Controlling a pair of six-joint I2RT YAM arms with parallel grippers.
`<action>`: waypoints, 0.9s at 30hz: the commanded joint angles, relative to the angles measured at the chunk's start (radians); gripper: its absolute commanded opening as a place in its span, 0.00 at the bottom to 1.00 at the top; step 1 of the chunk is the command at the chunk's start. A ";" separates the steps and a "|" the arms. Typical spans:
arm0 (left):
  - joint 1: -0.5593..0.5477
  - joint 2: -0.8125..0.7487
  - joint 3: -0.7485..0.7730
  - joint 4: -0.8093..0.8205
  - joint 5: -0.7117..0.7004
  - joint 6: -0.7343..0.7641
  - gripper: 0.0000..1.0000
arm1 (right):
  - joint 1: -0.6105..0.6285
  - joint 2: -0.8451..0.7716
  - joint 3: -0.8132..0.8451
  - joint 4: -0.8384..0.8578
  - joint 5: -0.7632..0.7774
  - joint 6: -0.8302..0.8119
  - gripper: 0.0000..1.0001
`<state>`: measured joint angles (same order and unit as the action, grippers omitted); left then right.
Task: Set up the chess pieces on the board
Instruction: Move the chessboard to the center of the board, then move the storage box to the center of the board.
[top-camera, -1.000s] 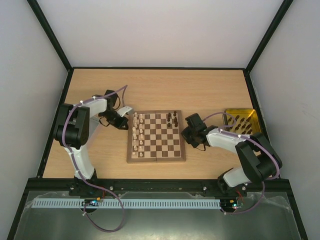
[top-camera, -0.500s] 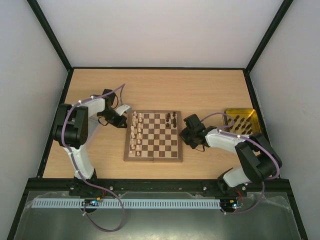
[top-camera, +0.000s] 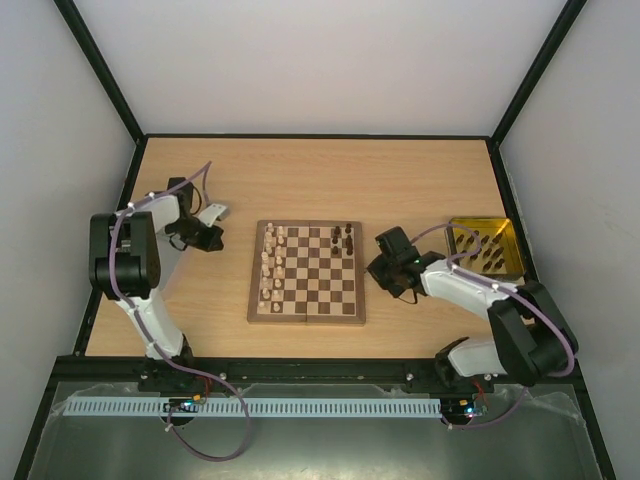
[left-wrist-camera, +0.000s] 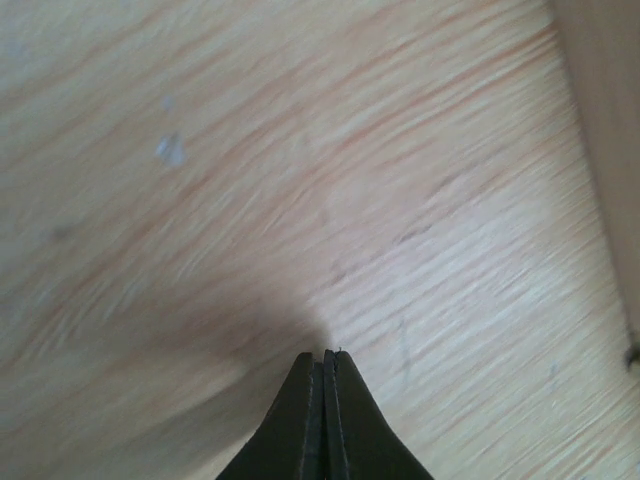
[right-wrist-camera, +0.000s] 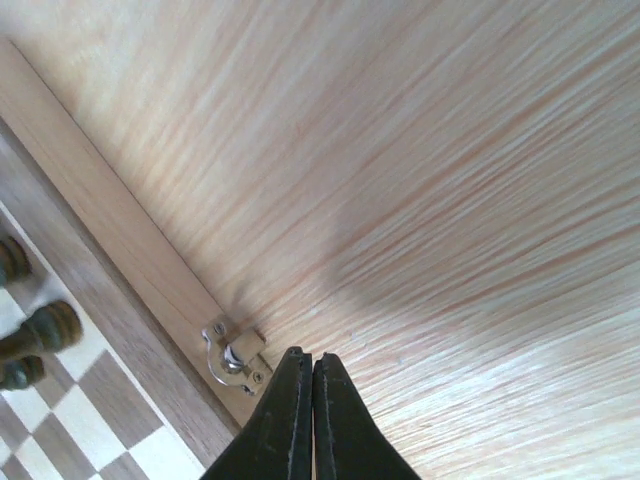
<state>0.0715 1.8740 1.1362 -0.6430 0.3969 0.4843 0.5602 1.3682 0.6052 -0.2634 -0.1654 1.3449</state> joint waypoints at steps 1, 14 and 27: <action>0.049 -0.054 -0.064 -0.064 -0.056 0.057 0.02 | -0.054 -0.085 0.044 -0.160 0.099 -0.061 0.02; 0.233 -0.196 0.113 -0.298 0.101 0.197 0.21 | -0.364 -0.178 0.206 -0.348 0.210 -0.325 0.12; 0.198 -0.516 0.032 -0.156 -0.192 0.156 0.64 | -0.591 -0.030 0.326 -0.412 0.222 -0.466 0.09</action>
<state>0.2630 1.4250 1.2613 -0.8982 0.4274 0.6468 0.0067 1.3010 0.9260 -0.6231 0.0498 0.9394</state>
